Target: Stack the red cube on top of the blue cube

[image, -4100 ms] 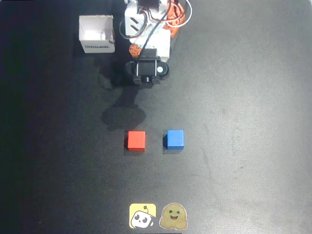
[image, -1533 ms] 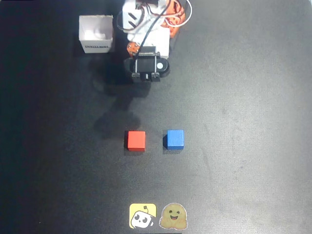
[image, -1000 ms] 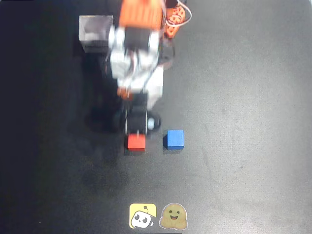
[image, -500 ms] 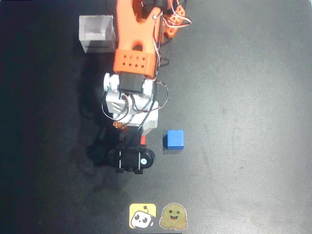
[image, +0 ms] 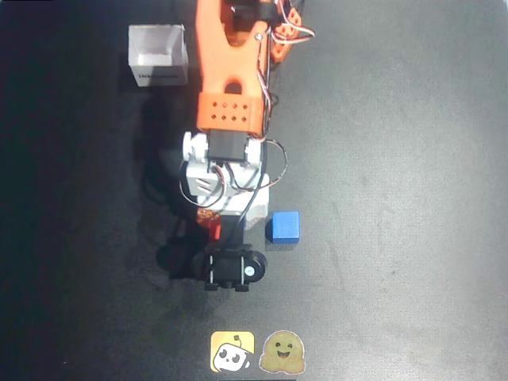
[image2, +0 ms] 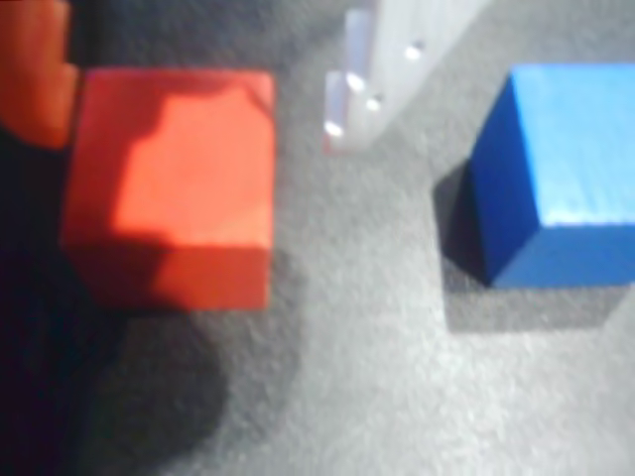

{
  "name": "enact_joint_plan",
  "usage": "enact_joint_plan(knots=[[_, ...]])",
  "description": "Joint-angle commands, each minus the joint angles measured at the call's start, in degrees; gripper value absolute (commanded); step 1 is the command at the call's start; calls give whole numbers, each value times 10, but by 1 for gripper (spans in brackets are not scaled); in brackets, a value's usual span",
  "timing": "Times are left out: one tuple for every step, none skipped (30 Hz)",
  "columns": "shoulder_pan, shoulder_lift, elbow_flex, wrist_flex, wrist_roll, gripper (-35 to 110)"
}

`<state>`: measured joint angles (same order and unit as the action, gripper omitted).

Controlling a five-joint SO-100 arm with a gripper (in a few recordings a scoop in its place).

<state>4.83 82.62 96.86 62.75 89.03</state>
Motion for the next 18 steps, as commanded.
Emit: enact_joint_plan(knots=[[-4, 0, -19, -14, 5, 22], [-4, -3, -18, -18, 5, 23], [-4, -6, -18, -21, 5, 23], [-4, -10, -18, -23, 5, 23], [-4, -14, -18, -25, 7, 23], [-4, -16, -17, -30, 8, 23], [-3, -17, -13, -37, 8, 23], [-3, -20, -11, -42, 9, 23], [-2, -25, -11, -44, 10, 23], [-1, -29, -11, -47, 10, 23], [0, -33, -11, -50, 11, 22], [1, -36, -11, -52, 11, 21], [2, -39, -11, -54, 11, 20], [3, -41, -11, -57, 10, 19], [4, -44, -11, -59, 11, 17], [7, -47, -11, -60, 11, 15], [8, -50, -11, -60, 11, 12], [9, -52, -11, -60, 11, 10]])
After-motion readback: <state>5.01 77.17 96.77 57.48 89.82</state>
